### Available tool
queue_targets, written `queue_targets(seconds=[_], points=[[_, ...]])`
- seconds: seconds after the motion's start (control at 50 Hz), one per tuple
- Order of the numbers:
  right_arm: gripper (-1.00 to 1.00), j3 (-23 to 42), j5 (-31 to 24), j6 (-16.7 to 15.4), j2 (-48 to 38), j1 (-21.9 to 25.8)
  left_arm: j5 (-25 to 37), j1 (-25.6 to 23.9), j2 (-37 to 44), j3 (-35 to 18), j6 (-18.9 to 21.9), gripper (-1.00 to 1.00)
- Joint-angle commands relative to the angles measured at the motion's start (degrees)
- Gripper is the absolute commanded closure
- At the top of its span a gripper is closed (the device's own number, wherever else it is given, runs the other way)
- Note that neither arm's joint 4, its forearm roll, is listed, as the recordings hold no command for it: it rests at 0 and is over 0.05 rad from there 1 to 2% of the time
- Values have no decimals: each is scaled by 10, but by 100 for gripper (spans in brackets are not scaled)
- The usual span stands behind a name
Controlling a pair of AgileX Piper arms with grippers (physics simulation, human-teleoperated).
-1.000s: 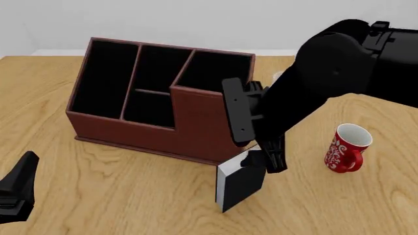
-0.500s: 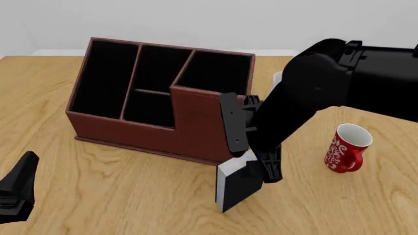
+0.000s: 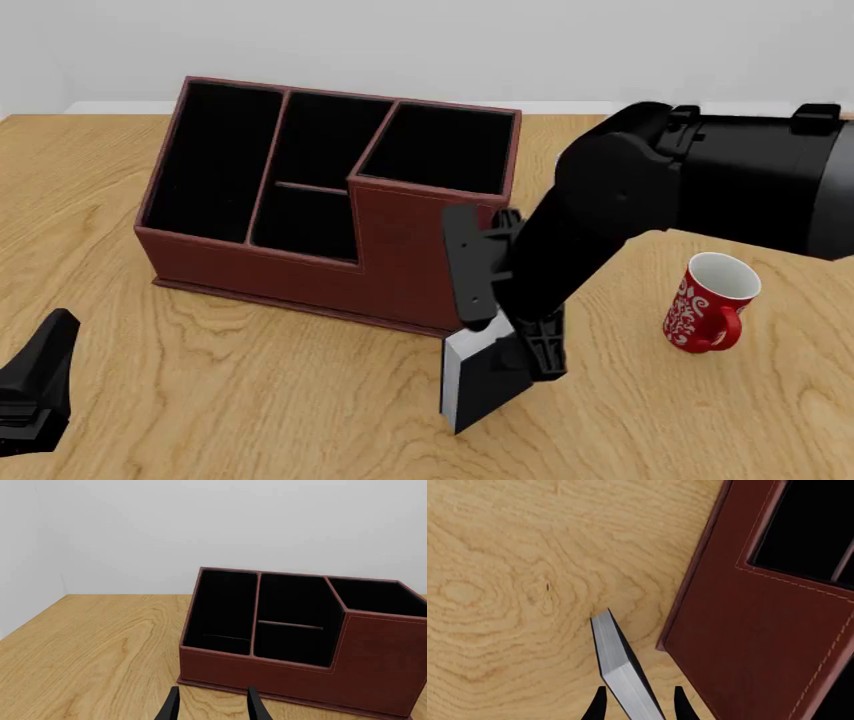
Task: Pick up the book and place it in the right compartment of the caddy.
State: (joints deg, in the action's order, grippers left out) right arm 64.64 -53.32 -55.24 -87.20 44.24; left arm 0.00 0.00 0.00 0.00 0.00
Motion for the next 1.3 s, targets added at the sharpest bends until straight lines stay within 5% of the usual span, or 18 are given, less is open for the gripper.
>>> queue_targets(seconds=[0.02, 0.34, 0.36, 1.02, 1.18, 1.3], points=[[-100, -1, 7, 7, -14, 7, 0, 0, 0, 0, 0, -100], [-100, -14, 18, 37, -23, 30, 0, 0, 0, 0, 0, -100], [100, -19, 21, 40, -19, 35, 0, 0, 0, 0, 0, -100], [100, -66, -32, 103, 85, 106, 0, 0, 0, 0, 0, -100], [100, -17, -55, 161, 92, 128, 0, 0, 0, 0, 0, -100], [100, 36, -70, 265, 98, 165, 0, 0, 0, 0, 0, -100]])
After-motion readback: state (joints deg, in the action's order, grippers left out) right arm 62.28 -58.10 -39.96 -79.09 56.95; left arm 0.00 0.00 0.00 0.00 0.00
